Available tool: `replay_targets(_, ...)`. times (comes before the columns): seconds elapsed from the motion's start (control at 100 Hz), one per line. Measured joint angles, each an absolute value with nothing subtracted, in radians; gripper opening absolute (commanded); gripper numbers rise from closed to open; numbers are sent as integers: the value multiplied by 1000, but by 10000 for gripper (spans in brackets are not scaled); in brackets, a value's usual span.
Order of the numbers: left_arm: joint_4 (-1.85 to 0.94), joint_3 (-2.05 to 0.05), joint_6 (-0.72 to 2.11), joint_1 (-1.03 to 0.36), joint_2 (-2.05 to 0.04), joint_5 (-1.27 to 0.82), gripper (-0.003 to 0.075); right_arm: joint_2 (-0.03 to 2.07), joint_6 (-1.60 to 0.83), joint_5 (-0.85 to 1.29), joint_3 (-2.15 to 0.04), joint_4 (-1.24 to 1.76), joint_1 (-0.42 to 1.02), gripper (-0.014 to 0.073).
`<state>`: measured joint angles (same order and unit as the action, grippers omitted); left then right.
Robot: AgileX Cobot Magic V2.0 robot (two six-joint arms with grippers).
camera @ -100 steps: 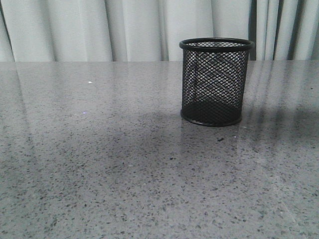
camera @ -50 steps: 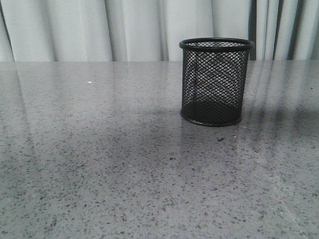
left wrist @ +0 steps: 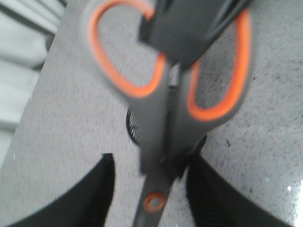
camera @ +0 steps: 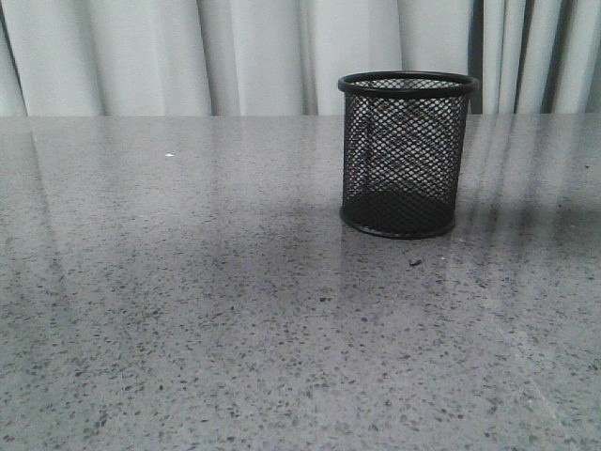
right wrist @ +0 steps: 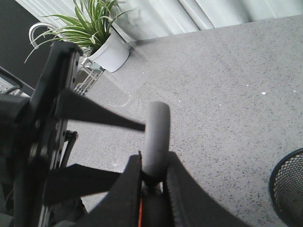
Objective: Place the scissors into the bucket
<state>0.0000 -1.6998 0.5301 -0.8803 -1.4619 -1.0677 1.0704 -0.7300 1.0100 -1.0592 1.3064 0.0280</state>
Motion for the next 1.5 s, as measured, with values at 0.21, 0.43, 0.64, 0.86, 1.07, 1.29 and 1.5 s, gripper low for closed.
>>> replay_targets(0.21, 0, -1727, 503, -780, -1458, -1156, 512, 1070, -732, 987, -1061, 1277, 28, -56)
replay_targets(0.43, -6, -1766, 454, -616, -1392, -1195, 512, 1073, -668, 951, -1176, 1056, 28, -48)
replay_targets(0.64, -61, -1778, 396, -386, -1298, -1202, 512, 1095, -485, 999, -1373, 760, 18, -48)
replay_targets(0.86, -171, -1780, 388, -177, -1225, -1207, 512, 1148, -391, 1170, -1479, 563, 18, -48)
replay_targets(1.07, -191, -1782, 388, -102, -1183, -1209, 512, 1181, -383, 1221, -1483, 516, 34, -48)
replay_targets(1.29, -209, -1782, 388, -100, -1171, -1211, 512, 1235, -382, 1217, -1485, 512, 91, -48)
replay_targets(1.5, -214, -1782, 388, -100, -1171, -1211, 512, 1309, -380, 1205, -1485, 496, 105, -48)
